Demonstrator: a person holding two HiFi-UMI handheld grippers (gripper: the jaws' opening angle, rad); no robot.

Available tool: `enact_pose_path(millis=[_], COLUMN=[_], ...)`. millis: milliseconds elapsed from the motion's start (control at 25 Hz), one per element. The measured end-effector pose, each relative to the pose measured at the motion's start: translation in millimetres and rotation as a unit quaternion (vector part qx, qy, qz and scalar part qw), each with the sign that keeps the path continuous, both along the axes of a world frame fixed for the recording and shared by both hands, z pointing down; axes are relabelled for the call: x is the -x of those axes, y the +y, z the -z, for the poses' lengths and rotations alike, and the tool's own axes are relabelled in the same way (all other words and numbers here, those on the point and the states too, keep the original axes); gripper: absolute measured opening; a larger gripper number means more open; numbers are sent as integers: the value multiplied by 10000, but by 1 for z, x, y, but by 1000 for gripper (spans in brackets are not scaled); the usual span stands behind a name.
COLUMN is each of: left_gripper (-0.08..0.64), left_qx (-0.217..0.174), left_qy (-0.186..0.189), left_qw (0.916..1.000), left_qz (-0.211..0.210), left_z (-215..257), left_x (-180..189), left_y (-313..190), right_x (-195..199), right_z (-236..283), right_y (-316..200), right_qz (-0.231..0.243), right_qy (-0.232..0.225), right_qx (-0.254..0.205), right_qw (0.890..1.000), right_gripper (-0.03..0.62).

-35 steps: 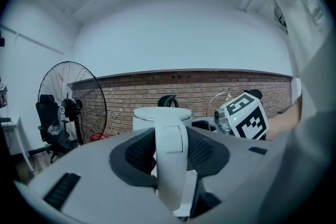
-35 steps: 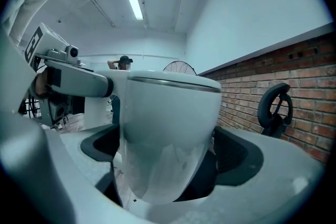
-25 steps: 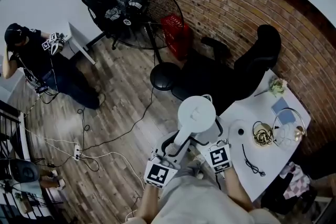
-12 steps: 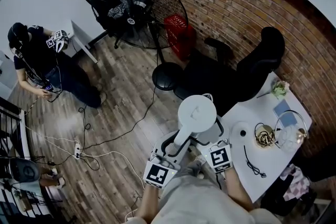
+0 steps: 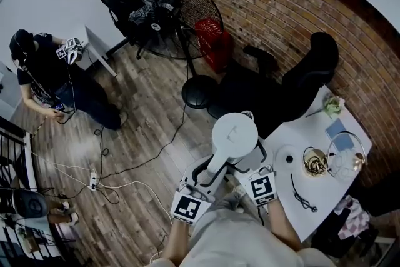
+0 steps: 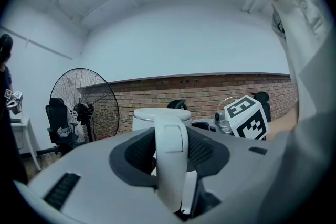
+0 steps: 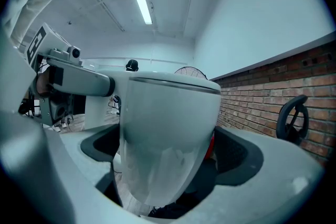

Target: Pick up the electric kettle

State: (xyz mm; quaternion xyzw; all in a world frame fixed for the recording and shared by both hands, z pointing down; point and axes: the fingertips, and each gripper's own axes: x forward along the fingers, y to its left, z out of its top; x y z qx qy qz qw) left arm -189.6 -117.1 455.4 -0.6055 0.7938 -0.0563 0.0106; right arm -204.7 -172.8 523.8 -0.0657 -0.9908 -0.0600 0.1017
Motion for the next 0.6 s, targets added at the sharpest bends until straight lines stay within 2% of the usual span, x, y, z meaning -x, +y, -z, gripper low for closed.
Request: enact_pose_path(millis=[200, 360, 480, 600], left_gripper=[163, 164, 164, 164], left_qx=[-57, -43, -22, -20], left_qy=[25, -4, -34, -42], left_qw=[10000, 10000, 10000, 10000], left_qz=[48, 53, 51, 59], left_z=[4, 3, 3, 5], left_x=[1, -1, -4, -5], left_y=[-1, 0, -2, -4], right_x=[2, 0, -3, -4], right_z=[2, 1, 2, 4], right_y=[-1, 0, -1, -3], right_qz=[25, 141, 38, 30], right_qy=[-15, -84, -40, -43], right_qx=[-2, -248, 6, 48], right_qw=[10000, 9996, 10000, 10000], right_gripper=[557, 557, 557, 557])
